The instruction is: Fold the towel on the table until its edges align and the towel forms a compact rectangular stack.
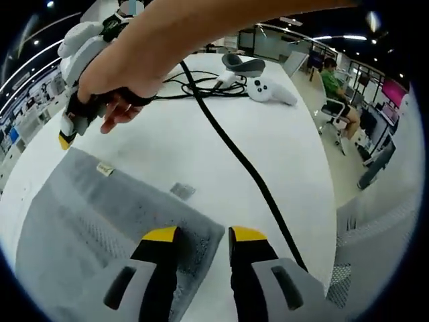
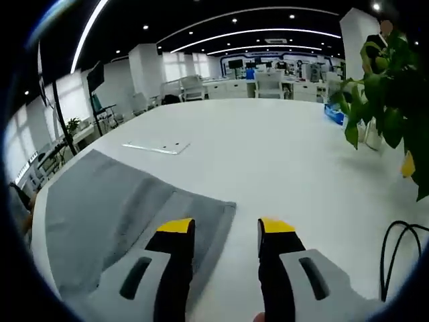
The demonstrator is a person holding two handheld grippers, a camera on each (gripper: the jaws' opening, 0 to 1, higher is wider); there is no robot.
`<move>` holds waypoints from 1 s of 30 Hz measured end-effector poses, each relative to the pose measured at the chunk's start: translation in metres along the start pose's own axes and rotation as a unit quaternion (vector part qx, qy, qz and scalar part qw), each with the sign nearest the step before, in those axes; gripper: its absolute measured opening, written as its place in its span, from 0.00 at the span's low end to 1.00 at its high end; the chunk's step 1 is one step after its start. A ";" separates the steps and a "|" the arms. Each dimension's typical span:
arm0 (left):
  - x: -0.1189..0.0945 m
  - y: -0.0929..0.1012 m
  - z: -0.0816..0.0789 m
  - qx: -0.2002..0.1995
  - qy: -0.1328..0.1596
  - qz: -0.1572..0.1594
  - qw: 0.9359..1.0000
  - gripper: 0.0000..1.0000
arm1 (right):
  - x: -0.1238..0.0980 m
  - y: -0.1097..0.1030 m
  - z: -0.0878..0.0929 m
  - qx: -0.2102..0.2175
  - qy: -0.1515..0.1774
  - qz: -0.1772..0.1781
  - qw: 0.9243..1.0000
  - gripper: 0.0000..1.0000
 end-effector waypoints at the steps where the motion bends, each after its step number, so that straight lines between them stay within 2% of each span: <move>1: 0.000 0.000 0.000 -0.002 0.001 0.000 1.000 0.29 | 0.002 0.000 0.001 -0.001 -0.002 -0.001 1.000 0.37; 10: 0.001 -0.003 -0.003 -0.008 -0.002 0.002 1.000 0.23 | 0.020 0.004 -0.002 -0.021 -0.015 0.001 1.000 0.32; 13: 0.002 -0.002 -0.004 -0.003 -0.004 0.000 1.000 0.22 | 0.025 0.007 -0.005 -0.050 -0.019 0.016 0.998 0.24; 20: 0.004 -0.002 -0.008 -0.010 0.001 -0.001 1.000 0.17 | 0.032 0.006 -0.007 -0.058 -0.024 0.008 0.998 0.21; 24: 0.007 -0.002 -0.012 -0.001 -0.002 -0.004 1.000 0.14 | 0.033 0.003 -0.008 -0.063 -0.026 0.002 0.998 0.17; 30: 0.011 0.002 -0.018 -0.004 0.000 0.000 1.000 0.11 | 0.031 -0.002 -0.004 -0.073 -0.030 -0.011 0.997 0.07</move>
Point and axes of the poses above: the point that each gripper's makers call its tool centre point, and the gripper's own axes: x roughly forward along the fingers, y roughly to its right, z roughly out of its underside, the point moved 2 cm from there along -x, roughly backward along the fingers, and after that the axes turned 12 degrees about -y, right-handed, at the moved point
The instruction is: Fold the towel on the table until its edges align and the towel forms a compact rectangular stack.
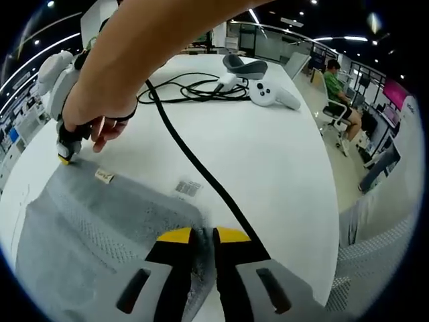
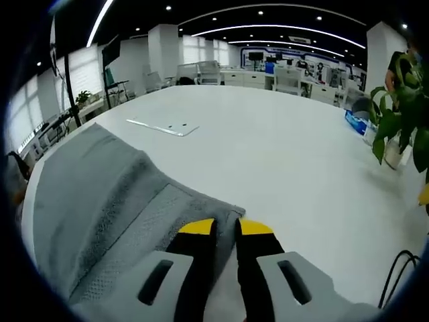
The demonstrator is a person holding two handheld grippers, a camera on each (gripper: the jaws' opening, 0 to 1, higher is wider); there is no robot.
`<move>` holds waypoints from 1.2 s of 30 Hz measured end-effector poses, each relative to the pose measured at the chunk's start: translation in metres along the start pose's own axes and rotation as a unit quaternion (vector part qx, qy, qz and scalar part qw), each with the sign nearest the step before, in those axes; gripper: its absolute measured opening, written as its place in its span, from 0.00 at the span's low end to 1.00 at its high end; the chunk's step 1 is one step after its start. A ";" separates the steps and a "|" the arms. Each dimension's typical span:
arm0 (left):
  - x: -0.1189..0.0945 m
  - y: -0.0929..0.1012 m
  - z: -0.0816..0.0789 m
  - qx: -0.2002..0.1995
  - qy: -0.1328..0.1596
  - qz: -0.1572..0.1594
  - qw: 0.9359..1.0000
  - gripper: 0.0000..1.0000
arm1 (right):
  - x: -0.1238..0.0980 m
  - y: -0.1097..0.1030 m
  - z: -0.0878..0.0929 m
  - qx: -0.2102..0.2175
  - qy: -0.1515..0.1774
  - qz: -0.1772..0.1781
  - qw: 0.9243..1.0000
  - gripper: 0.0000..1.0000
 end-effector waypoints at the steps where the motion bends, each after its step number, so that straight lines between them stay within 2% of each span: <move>1: 0.001 0.001 -0.002 -0.003 0.002 0.002 1.000 0.11 | 0.000 0.001 0.001 -0.002 0.000 -0.001 1.000 0.04; 2: 0.002 0.001 -0.003 -0.005 0.003 0.003 1.000 0.11 | -0.002 0.002 0.003 -0.006 -0.002 -0.004 1.000 0.01; 5: 0.004 0.004 -0.007 -0.008 0.005 0.006 1.000 0.10 | -0.006 0.010 0.008 0.001 -0.002 0.002 1.000 0.00; 10: 0.009 0.015 -0.018 -0.019 0.012 0.021 1.000 0.10 | -0.022 0.028 0.023 0.014 -0.005 0.018 1.000 0.00; 19: 0.019 0.037 -0.034 -0.012 0.022 0.044 0.999 0.09 | -0.044 0.055 0.045 0.029 -0.012 0.043 0.999 0.00; 24: 0.021 0.041 -0.041 -0.023 0.031 0.053 0.998 0.09 | -0.056 0.061 0.048 0.025 -0.009 0.051 0.998 0.00; 30: 0.025 0.043 -0.049 -0.063 0.051 0.060 0.995 0.09 | -0.070 0.068 0.046 0.025 -0.003 0.063 0.998 0.00; 36: 0.025 0.045 -0.052 -0.057 0.061 0.053 0.995 0.09 | -0.081 0.068 0.045 0.032 0.003 0.066 0.997 0.00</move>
Point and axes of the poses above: the point that each gripper's makers call its tool centre point, and the gripper's own axes: x roughly forward along the fingers, y roughly to its right, z roughly out of its underside, the point moved 2 cm from there along -x, roughly backward along the fingers, and after that the axes turned 12 degrees about -y, right-handed, at the moved point
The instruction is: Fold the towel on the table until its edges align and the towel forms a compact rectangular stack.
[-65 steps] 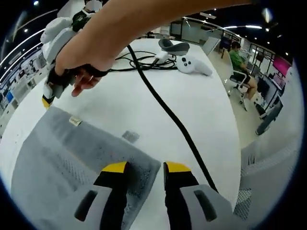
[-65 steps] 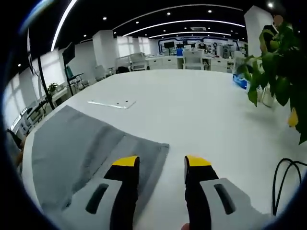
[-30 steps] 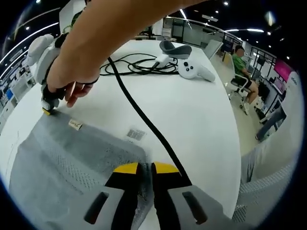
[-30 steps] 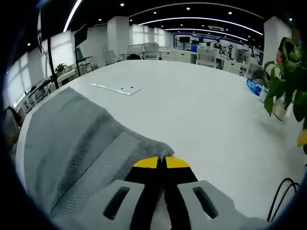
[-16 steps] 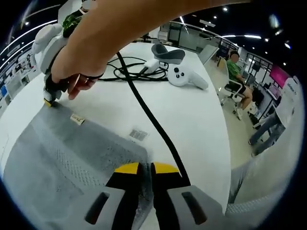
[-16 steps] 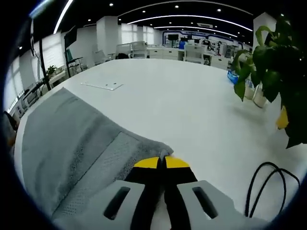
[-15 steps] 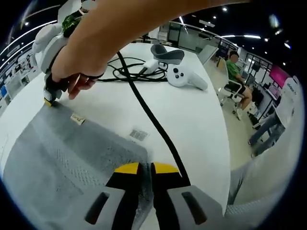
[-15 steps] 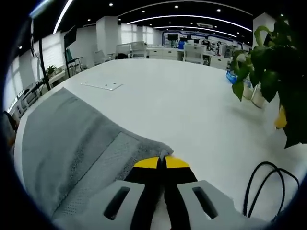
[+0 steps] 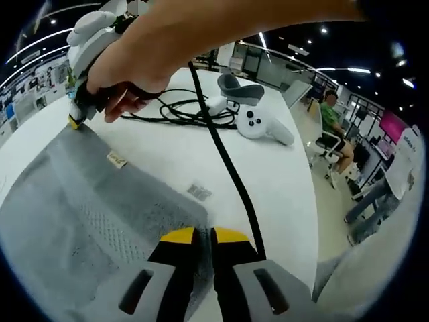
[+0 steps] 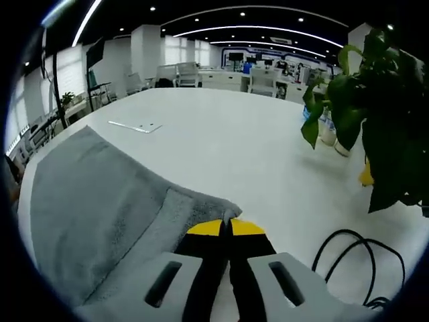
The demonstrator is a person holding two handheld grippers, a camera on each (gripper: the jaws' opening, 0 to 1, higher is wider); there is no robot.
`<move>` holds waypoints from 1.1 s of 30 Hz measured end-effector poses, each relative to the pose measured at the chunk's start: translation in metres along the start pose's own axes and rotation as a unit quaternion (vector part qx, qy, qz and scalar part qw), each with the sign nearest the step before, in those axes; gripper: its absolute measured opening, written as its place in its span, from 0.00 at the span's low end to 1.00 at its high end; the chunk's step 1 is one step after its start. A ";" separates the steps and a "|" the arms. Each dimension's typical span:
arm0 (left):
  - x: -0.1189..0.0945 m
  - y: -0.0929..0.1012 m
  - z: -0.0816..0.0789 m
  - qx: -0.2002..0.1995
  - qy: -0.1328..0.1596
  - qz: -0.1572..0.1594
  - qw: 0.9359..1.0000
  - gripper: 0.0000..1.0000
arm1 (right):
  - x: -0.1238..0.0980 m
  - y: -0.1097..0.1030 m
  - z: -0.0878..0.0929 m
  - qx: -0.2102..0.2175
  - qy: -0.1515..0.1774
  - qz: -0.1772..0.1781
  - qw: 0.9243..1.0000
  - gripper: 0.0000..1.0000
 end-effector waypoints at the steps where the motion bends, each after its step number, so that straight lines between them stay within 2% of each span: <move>1: 0.000 0.000 0.000 0.000 0.001 0.000 1.000 0.09 | 0.000 0.000 -0.001 0.001 0.000 0.000 1.000 0.00; 8: -0.009 0.001 -0.005 0.020 0.012 -0.007 1.000 0.09 | -0.007 -0.001 -0.007 0.005 0.006 -0.001 1.000 0.00; 16: -0.038 -0.007 -0.018 0.026 0.047 -0.023 0.998 0.08 | -0.026 -0.006 -0.024 0.010 0.017 0.000 1.000 0.00; 21: -0.064 -0.015 -0.026 0.012 0.074 -0.035 0.997 0.07 | -0.037 -0.009 -0.045 0.005 0.028 0.005 1.000 0.00; 33: -0.120 -0.031 -0.034 0.019 0.110 -0.063 0.992 0.07 | -0.059 -0.029 -0.089 0.004 0.052 0.011 0.999 0.00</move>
Point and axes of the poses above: the point that each gripper's makers call its tool centre point, and the gripper's own axes: x roughly forward along the fingers, y roughly to its right, z roughly out of its underside, the point moved 2 cm from there along -x, roughly backward along the fingers, and after that the axes turned 12 degrees about -y, right-handed, at the moved point
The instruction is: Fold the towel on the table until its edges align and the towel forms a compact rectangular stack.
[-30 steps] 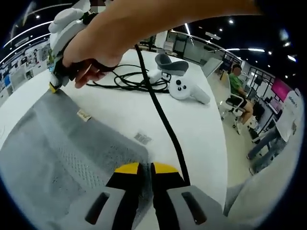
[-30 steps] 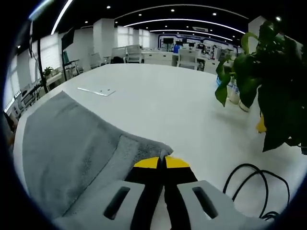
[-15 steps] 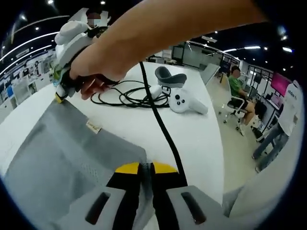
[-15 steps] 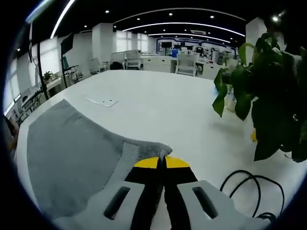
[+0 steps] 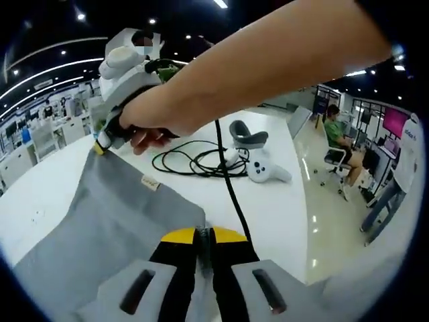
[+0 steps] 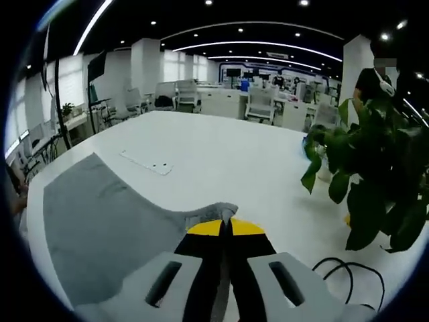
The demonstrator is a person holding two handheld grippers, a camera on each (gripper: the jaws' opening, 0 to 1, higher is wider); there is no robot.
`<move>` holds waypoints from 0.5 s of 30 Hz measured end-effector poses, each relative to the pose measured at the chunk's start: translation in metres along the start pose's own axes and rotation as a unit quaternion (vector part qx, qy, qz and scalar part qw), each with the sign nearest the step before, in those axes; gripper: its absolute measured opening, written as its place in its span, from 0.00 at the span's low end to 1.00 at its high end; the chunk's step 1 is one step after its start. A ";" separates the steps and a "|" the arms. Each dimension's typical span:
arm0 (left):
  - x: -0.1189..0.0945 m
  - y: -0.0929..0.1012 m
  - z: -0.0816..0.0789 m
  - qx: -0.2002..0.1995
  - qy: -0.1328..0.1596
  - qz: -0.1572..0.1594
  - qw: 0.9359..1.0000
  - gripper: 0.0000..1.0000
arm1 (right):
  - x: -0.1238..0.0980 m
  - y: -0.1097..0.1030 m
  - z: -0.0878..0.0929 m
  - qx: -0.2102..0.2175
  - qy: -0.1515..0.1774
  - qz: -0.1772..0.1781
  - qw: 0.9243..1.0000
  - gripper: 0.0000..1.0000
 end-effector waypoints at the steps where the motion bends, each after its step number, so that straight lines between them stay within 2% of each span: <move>1: -0.004 -0.001 -0.002 0.000 0.004 -0.002 1.000 0.07 | -0.001 -0.002 -0.004 0.000 0.002 0.001 1.000 0.00; 11: -0.046 -0.017 -0.021 -0.006 0.046 -0.028 0.999 0.07 | -0.023 -0.025 -0.040 -0.005 0.023 0.001 1.000 0.00; 15: -0.064 -0.024 -0.023 -0.013 0.059 -0.040 0.997 0.07 | -0.030 -0.038 -0.054 -0.007 0.031 0.000 0.999 0.00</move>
Point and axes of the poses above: the point that each gripper's makers call its tool centre point, and the gripper's own axes: x roughly forward along the fingers, y roughly to its right, z roughly out of its underside, the point moved 2 cm from there along -x, roughly backward along the fingers, and after that the axes turned 12 degrees about -y, right-handed, at the moved point
